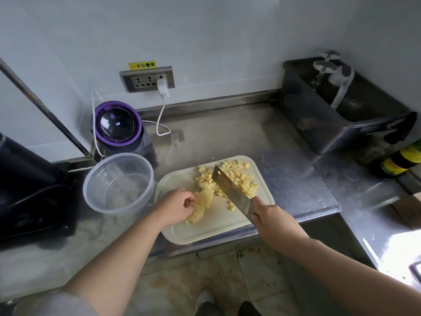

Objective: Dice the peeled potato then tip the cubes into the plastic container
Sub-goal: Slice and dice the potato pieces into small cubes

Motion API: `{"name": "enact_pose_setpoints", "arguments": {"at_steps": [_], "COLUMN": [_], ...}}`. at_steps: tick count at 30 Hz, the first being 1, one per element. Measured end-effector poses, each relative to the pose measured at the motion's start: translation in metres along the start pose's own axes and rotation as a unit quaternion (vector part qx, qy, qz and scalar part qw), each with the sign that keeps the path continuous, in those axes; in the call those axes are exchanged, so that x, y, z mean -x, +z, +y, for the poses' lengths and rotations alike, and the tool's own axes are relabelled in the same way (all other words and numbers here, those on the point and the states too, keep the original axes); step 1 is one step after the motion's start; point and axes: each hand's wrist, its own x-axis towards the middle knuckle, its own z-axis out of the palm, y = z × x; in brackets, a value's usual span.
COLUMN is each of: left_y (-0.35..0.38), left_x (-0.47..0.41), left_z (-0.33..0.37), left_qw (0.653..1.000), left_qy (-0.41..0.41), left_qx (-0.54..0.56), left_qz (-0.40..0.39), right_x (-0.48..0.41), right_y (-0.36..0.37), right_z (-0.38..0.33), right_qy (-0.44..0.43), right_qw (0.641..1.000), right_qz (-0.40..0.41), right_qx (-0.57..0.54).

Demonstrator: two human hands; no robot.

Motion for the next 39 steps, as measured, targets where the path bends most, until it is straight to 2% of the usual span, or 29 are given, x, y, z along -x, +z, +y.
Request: {"name": "enact_pose_setpoints", "arguments": {"at_steps": [3,6,12,25,29,32,36,39], "left_y": [-0.003,0.001,0.004,0.003,-0.004,-0.004,0.006,0.011], "left_x": [0.008,0.011,0.011,0.016,0.015,0.004,-0.015,-0.023], "left_z": [-0.005,-0.012,-0.019,-0.016,-0.013,-0.007,-0.003,-0.002], "left_qw": [0.989,0.957,0.923,0.938,0.982,0.997,0.998,0.998], "left_qy": [0.073,0.126,0.189,0.149,0.075,0.026,-0.036,-0.047], "left_qx": [-0.124,-0.260,-0.336,-0.312,-0.173,-0.075,-0.038,-0.048], "left_qz": [-0.030,-0.033,-0.015,-0.039,-0.008,0.023,0.021,0.022], "right_x": [0.001,0.001,0.000,0.004,0.004,0.004,0.006,0.008], "right_y": [0.000,0.000,0.001,0.001,0.002,0.005,0.008,0.006], "right_z": [-0.002,-0.003,-0.005,-0.004,-0.001,0.001,-0.001,-0.001], "right_qy": [-0.002,-0.005,-0.004,0.006,0.015,0.018,0.013,0.000], "right_qw": [1.000,1.000,1.000,0.999,0.998,0.998,0.997,0.998], "right_qz": [-0.003,-0.004,-0.003,-0.041,-0.057,-0.064,-0.070,-0.067], "right_qx": [0.003,0.002,0.003,0.017,0.025,0.022,0.014,0.012]}}
